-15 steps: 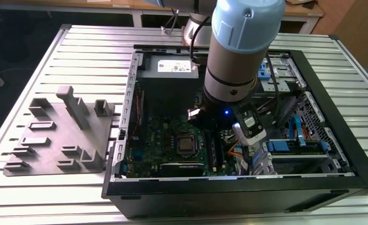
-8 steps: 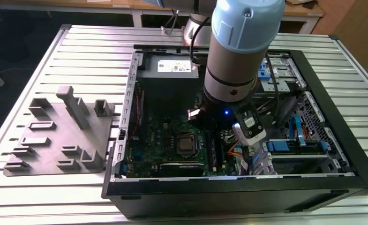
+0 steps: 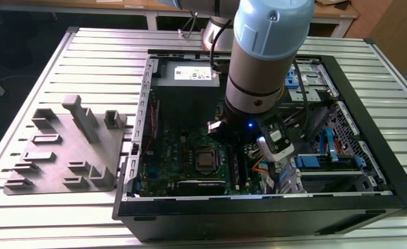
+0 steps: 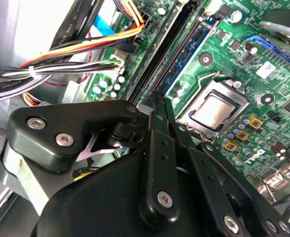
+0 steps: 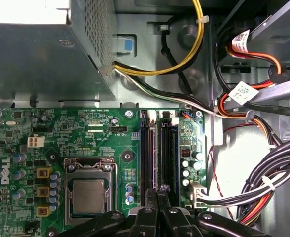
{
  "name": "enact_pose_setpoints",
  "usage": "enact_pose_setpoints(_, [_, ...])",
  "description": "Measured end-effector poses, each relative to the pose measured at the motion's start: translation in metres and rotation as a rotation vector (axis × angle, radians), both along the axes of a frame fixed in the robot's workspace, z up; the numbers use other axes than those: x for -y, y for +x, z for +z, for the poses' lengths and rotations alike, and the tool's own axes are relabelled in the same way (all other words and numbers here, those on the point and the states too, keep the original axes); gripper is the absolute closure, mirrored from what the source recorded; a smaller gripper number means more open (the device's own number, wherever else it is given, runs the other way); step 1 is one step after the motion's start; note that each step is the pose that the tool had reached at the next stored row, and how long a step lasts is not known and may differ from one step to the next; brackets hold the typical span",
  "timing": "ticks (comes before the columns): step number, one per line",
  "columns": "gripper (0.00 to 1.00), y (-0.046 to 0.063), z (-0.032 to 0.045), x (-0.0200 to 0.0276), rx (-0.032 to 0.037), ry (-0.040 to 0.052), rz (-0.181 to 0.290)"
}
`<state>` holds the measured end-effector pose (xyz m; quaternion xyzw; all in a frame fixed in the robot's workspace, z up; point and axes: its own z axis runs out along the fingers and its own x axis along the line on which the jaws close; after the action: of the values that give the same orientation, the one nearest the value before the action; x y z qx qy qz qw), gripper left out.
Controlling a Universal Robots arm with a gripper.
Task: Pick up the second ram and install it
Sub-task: 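Insert the second ram into the second slot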
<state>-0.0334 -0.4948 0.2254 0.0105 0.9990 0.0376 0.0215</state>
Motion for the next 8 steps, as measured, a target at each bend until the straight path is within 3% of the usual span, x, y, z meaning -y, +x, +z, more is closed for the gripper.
enact_pose_setpoints(8, [0.92, 0.0, -0.0003, 0.0, 0.0001, 0.0002, 0.0])
